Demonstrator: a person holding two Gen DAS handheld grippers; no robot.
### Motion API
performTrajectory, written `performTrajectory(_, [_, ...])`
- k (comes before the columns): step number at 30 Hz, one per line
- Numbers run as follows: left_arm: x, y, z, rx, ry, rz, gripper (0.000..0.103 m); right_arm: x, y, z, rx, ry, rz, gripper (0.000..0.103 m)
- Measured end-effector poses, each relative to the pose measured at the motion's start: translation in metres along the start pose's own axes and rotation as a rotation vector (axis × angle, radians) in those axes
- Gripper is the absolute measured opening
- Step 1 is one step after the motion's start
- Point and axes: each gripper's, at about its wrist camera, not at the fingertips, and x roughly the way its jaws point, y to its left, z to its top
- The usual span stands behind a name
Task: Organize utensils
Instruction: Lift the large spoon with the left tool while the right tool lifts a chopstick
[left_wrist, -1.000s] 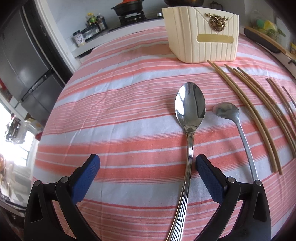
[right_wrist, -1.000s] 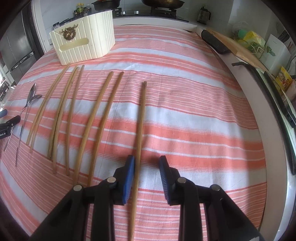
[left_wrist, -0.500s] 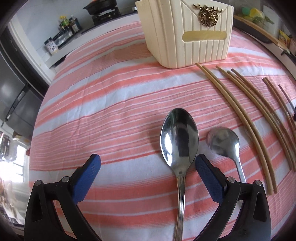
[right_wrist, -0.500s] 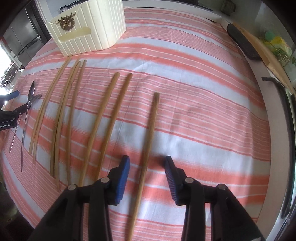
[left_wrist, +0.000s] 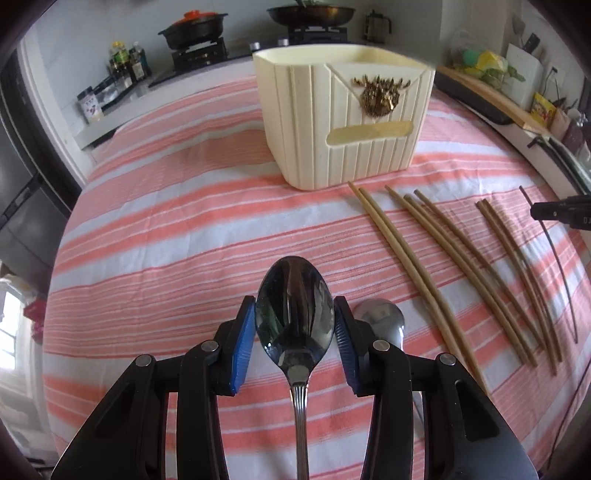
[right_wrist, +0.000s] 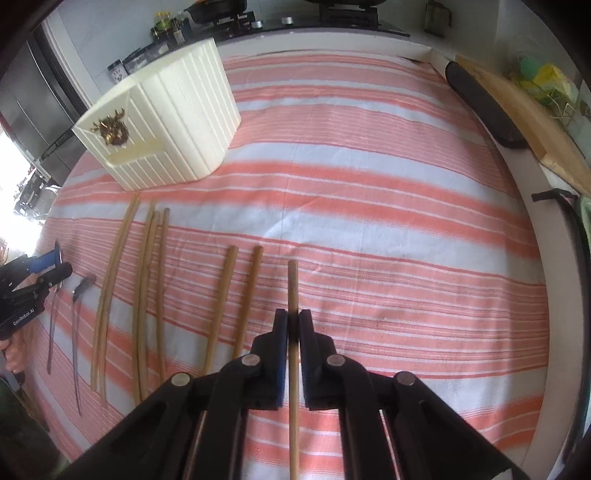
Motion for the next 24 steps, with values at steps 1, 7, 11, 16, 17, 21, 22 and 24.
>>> performTrajectory(1, [-0.011,0.002,0.001,-0.004,-0.021,-0.005,0.042,-0.01,0.002,-0.004,0.001,-0.025,0.01,0.006])
performTrajectory(7, [-0.078,0.019,0.002,-0.041,-0.141,-0.055,0.042,-0.086,0.018,-0.018,-0.01,-0.186,0.052,0.006])
performTrajectory(11, [-0.111,0.025,-0.001,-0.055,-0.208,-0.071,0.042,-0.139,0.033,-0.039,-0.048,-0.306,0.053,0.006])
performTrajectory(16, [-0.137,0.027,-0.004,-0.054,-0.268,-0.087,0.042,-0.183,0.052,-0.06,-0.083,-0.414,0.054,0.006])
performTrajectory(17, [-0.141,0.027,-0.004,-0.052,-0.276,-0.089,0.042,-0.19,0.056,-0.063,-0.088,-0.434,0.052,0.006])
performTrajectory(21, [-0.148,0.028,-0.003,-0.054,-0.291,-0.091,0.042,-0.207,0.066,-0.066,-0.097,-0.505,0.035,0.006])
performTrajectory(22, [-0.149,0.029,-0.002,-0.062,-0.291,-0.097,0.042,-0.21,0.067,-0.066,-0.093,-0.517,0.036,0.006])
performTrajectory(24, [-0.153,0.032,0.001,-0.079,-0.292,-0.118,0.042,-0.215,0.068,-0.063,-0.082,-0.535,0.044,0.006])
